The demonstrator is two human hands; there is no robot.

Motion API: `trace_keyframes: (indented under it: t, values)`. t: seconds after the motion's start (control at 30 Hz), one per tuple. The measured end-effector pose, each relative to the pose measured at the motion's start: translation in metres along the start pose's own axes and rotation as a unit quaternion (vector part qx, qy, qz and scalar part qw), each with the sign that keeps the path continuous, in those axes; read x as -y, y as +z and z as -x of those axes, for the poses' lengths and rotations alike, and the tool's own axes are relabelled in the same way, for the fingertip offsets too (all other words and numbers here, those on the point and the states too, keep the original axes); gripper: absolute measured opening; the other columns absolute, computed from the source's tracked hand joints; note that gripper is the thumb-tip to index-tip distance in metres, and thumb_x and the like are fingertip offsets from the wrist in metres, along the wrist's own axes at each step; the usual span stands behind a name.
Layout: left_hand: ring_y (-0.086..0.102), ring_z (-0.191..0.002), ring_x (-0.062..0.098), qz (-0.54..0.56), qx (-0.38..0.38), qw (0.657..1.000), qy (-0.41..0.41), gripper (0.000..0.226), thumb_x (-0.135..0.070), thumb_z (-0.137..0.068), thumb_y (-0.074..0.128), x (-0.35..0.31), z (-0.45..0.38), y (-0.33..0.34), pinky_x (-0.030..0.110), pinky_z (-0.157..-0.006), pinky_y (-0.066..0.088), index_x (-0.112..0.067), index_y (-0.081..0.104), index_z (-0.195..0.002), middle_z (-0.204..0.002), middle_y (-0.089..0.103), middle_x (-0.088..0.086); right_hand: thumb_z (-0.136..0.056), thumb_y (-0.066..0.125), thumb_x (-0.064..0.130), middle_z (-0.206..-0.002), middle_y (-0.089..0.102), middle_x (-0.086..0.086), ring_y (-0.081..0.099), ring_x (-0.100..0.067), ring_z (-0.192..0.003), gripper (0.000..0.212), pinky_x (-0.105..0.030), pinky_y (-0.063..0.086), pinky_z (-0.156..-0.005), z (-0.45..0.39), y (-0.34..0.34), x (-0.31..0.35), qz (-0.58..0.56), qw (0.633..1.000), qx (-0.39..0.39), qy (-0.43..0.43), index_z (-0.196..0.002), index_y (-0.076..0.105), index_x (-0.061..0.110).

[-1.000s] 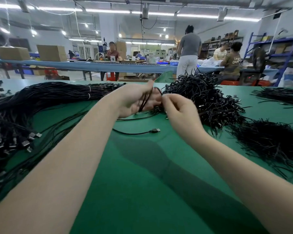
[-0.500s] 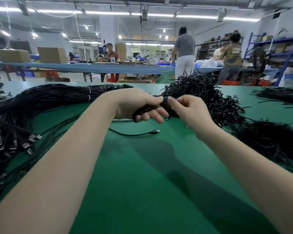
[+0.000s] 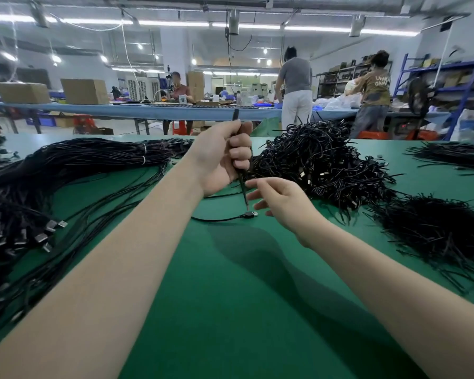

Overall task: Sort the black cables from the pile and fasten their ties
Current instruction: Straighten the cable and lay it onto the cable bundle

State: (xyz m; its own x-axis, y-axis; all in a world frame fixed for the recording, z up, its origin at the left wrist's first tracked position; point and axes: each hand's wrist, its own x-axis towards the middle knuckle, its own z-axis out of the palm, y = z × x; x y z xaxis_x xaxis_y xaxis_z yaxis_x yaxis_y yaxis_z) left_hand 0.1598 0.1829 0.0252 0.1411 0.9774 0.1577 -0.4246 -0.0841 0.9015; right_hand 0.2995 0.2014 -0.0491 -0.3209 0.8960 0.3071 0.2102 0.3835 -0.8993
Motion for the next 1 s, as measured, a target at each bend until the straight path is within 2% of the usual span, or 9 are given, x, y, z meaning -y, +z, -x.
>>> trace_keyframes:
  t: [0.13, 0.23, 0.33, 0.43, 0.53, 0.63, 0.73, 0.87, 1.0]
  values:
    - [0.033, -0.046, 0.005, -0.05, 0.03, 0.997, -0.045, 0.033, -0.03, -0.105, 0.03, 0.011, -0.001, 0.003, 0.017, -0.045, 0.027, -0.018, 0.046, -0.078, -0.056, 0.036, -0.009, -0.099, 0.048, 0.037, -0.084, 0.071, 0.004, 0.068, -0.01, -0.071, 0.022, -0.022, 0.051, -0.063, -0.007, -0.005, 0.006, -0.167, 0.985, 0.006, 0.05, -0.093, 0.065, 0.024]
    - [0.046, -0.054, 0.01, -0.123, -0.012, 0.99, -0.066, 0.035, -0.03, -0.105, 0.033, 0.018, -0.002, 0.003, 0.019, -0.053, 0.039, -0.017, 0.048, -0.077, -0.063, 0.047, -0.003, -0.097, 0.054, 0.031, -0.076, 0.065, 0.004, 0.066, -0.009, -0.059, 0.019, -0.023, 0.055, -0.059, -0.007, -0.004, 0.003, -0.162, 0.985, -0.013, 0.059, -0.088, 0.067, 0.021]
    - [0.051, -0.055, 0.009, -0.228, -0.061, 0.97, -0.06, 0.032, -0.033, -0.103, 0.041, 0.022, -0.003, 0.0, 0.022, -0.058, 0.04, -0.019, 0.056, -0.079, -0.071, 0.052, -0.004, -0.097, 0.054, 0.024, -0.074, 0.065, 0.003, 0.057, -0.008, -0.05, 0.019, -0.024, 0.053, -0.058, -0.006, -0.005, -0.003, -0.143, 0.987, -0.035, 0.057, -0.086, 0.069, 0.022]
    - [0.054, -0.071, 0.011, -0.167, -0.043, 0.983, -0.058, 0.03, -0.032, -0.102, 0.041, 0.025, -0.002, -0.001, 0.023, -0.068, 0.043, -0.02, 0.06, -0.081, -0.093, 0.063, -0.005, -0.098, 0.051, 0.025, -0.069, 0.063, 0.007, 0.05, -0.006, -0.047, 0.021, -0.022, 0.05, -0.055, -0.007, -0.006, -0.002, -0.125, 0.99, -0.027, 0.057, -0.086, 0.069, 0.023]
    - [0.055, -0.089, 0.018, -0.092, -0.017, 0.994, -0.054, 0.031, -0.029, -0.103, 0.039, 0.029, -0.004, 0.0, 0.033, -0.095, 0.041, -0.017, 0.06, -0.083, -0.102, 0.066, 0.0, -0.1, 0.047, 0.033, -0.065, 0.06, 0.012, 0.05, -0.006, -0.048, 0.027, -0.023, 0.05, -0.055, -0.007, -0.005, 0.002, -0.136, 0.988, -0.001, 0.074, -0.085, 0.067, 0.022]
    - [0.056, -0.082, 0.015, -0.109, -0.04, 0.993, -0.038, 0.03, -0.029, -0.102, 0.043, 0.032, -0.007, 0.001, 0.032, -0.091, 0.044, -0.017, 0.063, -0.084, -0.088, 0.064, -0.002, -0.096, 0.049, 0.046, -0.061, 0.057, 0.014, 0.051, -0.006, -0.05, 0.034, -0.022, 0.047, -0.053, -0.006, -0.005, 0.005, -0.111, 0.993, 0.023, 0.045, -0.08, 0.063, 0.019]
    - [0.055, -0.085, 0.016, -0.153, -0.061, 0.986, -0.03, 0.029, -0.031, -0.101, 0.047, 0.035, -0.008, 0.001, 0.035, -0.092, 0.044, -0.018, 0.066, -0.084, -0.086, 0.064, -0.003, -0.09, 0.058, 0.048, -0.057, 0.041, 0.008, 0.041, -0.013, -0.053, 0.034, -0.03, 0.039, -0.053, -0.003, -0.002, 0.003, -0.021, 0.999, 0.035, -0.017, -0.075, 0.059, 0.017]
    - [0.051, -0.078, 0.011, -0.244, -0.087, 0.966, -0.007, 0.032, -0.037, -0.101, 0.044, 0.046, -0.011, 0.003, 0.024, -0.07, 0.039, -0.025, 0.066, -0.082, -0.084, 0.062, -0.008, -0.096, 0.048, 0.041, -0.053, 0.041, 0.008, 0.037, -0.013, -0.047, 0.04, -0.025, 0.031, -0.048, -0.003, 0.002, -0.001, 0.161, 0.985, -0.006, -0.055, -0.066, 0.043, 0.015]
    - [0.047, -0.063, 0.007, -0.296, -0.106, 0.948, 0.04, 0.035, -0.035, -0.102, 0.041, 0.063, -0.019, 0.005, 0.021, -0.063, 0.038, -0.029, 0.068, -0.08, -0.083, 0.06, -0.007, -0.101, 0.028, 0.04, -0.08, 0.054, -0.002, 0.051, -0.026, -0.073, 0.034, -0.032, 0.035, -0.059, -0.004, 0.005, -0.01, 0.273, 0.961, -0.048, -0.01, -0.076, 0.04, 0.02]
